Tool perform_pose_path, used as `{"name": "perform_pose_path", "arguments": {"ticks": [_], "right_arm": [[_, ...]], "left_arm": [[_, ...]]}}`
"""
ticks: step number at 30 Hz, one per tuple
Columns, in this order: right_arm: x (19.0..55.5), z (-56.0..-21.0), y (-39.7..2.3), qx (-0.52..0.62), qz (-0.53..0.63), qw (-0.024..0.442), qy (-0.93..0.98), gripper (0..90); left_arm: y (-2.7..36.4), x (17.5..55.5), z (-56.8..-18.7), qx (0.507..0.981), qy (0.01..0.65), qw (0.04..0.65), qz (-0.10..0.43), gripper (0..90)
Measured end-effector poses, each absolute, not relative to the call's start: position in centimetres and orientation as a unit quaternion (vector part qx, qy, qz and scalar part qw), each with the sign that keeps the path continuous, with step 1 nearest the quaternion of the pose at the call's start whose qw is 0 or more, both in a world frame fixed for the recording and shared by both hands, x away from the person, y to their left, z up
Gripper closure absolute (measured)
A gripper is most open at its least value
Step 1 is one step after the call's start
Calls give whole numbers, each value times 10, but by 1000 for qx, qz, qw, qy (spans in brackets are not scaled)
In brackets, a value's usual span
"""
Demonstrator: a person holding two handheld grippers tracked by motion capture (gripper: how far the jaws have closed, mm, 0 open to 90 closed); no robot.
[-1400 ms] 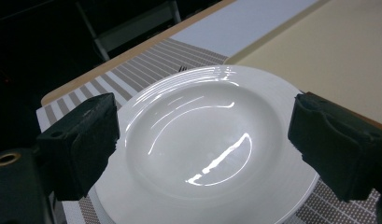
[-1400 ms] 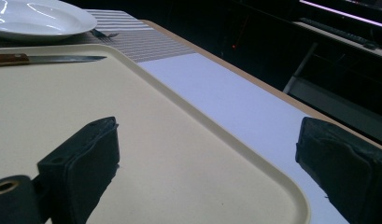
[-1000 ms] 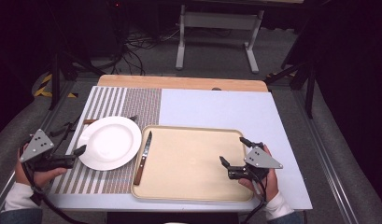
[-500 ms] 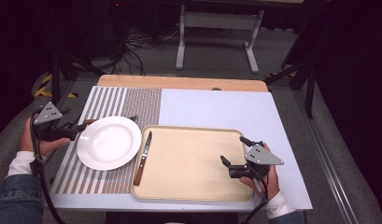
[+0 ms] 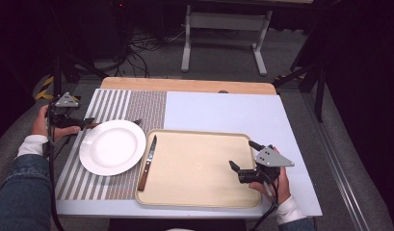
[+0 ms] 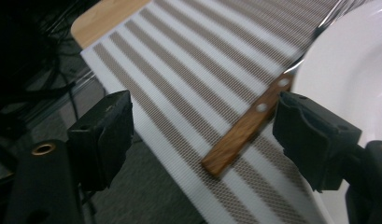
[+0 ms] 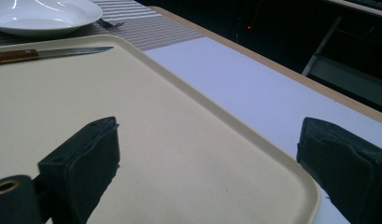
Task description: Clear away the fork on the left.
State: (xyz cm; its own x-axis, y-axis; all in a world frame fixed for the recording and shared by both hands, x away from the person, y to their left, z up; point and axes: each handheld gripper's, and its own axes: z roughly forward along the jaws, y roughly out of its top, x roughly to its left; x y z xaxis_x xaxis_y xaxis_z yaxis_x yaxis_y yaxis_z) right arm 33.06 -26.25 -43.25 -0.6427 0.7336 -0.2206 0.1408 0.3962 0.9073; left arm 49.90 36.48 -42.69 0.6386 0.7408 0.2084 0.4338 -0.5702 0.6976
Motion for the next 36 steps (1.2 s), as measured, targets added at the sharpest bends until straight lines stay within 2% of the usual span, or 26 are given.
{"name": "perform_pose_path", "arguments": {"ticks": [5, 9, 13, 18, 23, 25, 29, 31, 36], "right_arm": [[330, -434, -262, 283, 465, 317, 777, 68], [330, -435, -261, 284, 459, 315, 781, 69], [329, -436, -261, 282, 457, 313, 784, 70], [328, -437, -260, 281, 451, 309, 788, 72], [329, -438, -259, 281, 447, 308, 792, 72], [329, -439, -259, 280, 448, 305, 792, 74], [329, -439, -259, 279, 446, 302, 795, 75], [330, -440, -259, 280, 445, 300, 796, 75], [329, -441, -258, 278, 442, 294, 801, 75]], "left_arm": [[368, 515, -435, 868, 345, 285, 217, 244], [368, 519, -440, 885, 330, 257, 203, 311], [370, 524, -445, 902, 309, 254, 160, 388], [365, 529, -451, 918, 293, 229, 136, 475], [359, 532, -452, 922, 282, 230, 133, 545], [358, 532, -453, 922, 280, 233, 130, 618], [356, 532, -452, 922, 282, 225, 139, 660], [356, 532, -451, 922, 288, 209, 152, 728], [358, 533, -451, 921, 297, 210, 143, 745]]}}
